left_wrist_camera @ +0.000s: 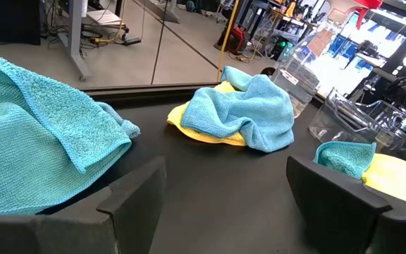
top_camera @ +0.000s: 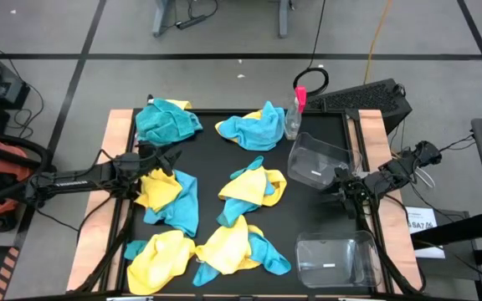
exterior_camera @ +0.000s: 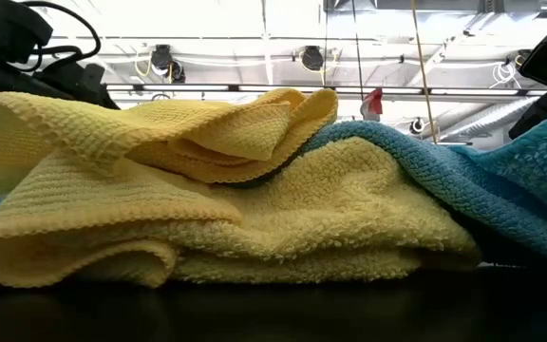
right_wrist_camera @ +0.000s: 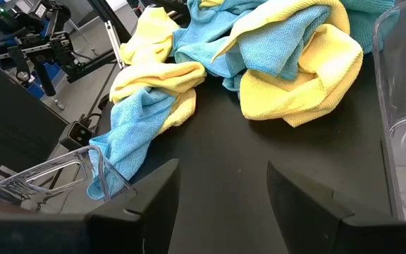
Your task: Sort microfiber towel by color & place in baskets
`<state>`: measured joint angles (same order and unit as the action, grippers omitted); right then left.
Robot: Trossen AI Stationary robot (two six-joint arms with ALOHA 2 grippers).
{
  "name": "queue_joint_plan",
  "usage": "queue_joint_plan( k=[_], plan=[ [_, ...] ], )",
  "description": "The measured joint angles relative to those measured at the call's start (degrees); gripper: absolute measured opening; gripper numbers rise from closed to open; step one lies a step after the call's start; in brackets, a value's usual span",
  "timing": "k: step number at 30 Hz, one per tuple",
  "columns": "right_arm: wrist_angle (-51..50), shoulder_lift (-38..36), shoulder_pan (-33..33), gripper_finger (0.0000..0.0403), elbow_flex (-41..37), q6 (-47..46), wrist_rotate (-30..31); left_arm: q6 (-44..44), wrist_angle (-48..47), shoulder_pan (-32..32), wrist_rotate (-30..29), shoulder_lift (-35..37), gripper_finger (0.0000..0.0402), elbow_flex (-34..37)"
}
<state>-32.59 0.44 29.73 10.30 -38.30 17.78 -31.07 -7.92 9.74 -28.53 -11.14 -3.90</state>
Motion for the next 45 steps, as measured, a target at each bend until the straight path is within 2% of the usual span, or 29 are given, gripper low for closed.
queue_joint_plan(
  k=[7, 10, 15, 23, 27, 38, 45],
  plan=[
    [0.32, 0.0, -0.01, 0.0203, -0.01, 0.03, 0.25, 0.02, -0.01, 0.01, 0.01, 0.01, 0.0299, 0.01],
    [3.61, -0.01, -0.06, 0.0203, 0.03, 1.32, 3.34, 0.0, -0.02, 0.0, 0.0, 0.0, 0.0299, 0.02],
    [8.17, -0.01, -0.06, 0.0203, 0.01, -0.07, 4.94, 0.0, 0.02, 0.02, 0.02, 0.0, 0.0299, 0.0],
    [9.71, -0.01, -0.06, 0.0203, 0.01, 0.0, 4.62, 0.01, 0.02, 0.01, 0.01, 0.0, 0.0299, 0.01],
    [12.22, -0.01, -0.06, 0.0203, 0.01, 1.53, 6.54, 0.0, 0.02, 0.0, 0.01, 0.0, 0.0299, 0.01],
    [29.23, 1.58, -0.06, 0.0203, 0.01, 15.48, 5.92, 0.02, 0.02, 0.0, 0.02, 0.0, 0.0299, 0.02],
    [39.85, 10.41, -0.06, 0.0203, 0.01, 22.38, 6.16, 0.0, 0.02, 0.0, 0.01, 0.0, 0.0299, 0.0]
  ],
)
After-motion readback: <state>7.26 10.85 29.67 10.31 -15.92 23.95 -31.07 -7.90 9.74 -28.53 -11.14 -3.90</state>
